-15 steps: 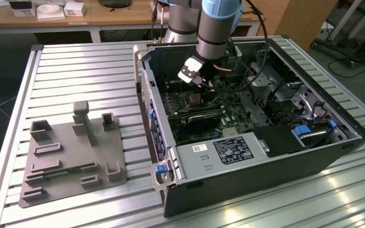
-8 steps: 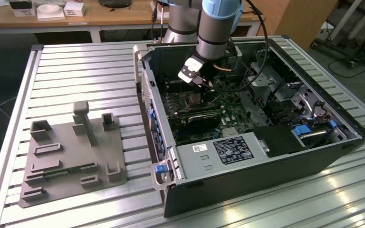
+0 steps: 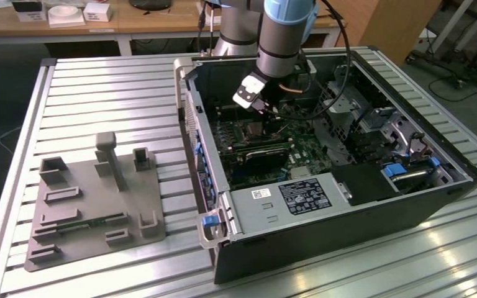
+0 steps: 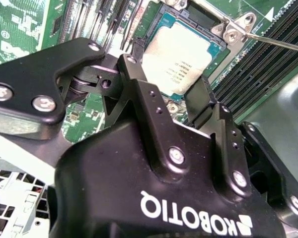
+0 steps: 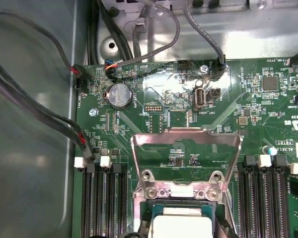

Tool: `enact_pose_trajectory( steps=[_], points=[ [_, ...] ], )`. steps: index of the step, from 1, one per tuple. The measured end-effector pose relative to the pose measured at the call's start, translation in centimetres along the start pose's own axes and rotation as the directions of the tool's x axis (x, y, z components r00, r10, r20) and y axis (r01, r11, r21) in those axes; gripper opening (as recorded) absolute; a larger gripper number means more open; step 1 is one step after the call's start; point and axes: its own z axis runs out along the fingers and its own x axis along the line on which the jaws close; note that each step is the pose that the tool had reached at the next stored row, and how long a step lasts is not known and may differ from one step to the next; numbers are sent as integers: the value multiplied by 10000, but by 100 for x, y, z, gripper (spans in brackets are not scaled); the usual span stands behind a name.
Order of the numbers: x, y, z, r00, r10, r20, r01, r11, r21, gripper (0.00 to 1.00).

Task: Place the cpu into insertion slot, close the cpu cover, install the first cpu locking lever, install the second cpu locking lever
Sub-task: 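Place the cpu into insertion slot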

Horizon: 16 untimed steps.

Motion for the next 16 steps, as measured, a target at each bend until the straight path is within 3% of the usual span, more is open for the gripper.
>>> enact_pose_trajectory(
  steps=[3, 4, 16],
  points=[
    [3, 2, 2, 9998, -4, 181, 4, 10000, -1, 57],
    [3, 2, 2, 9998, -6, 201, 5, 10000, 8, 57],
    [-2, 2, -2, 9998, -7, 204, 8, 10000, -6, 58]
  ],
)
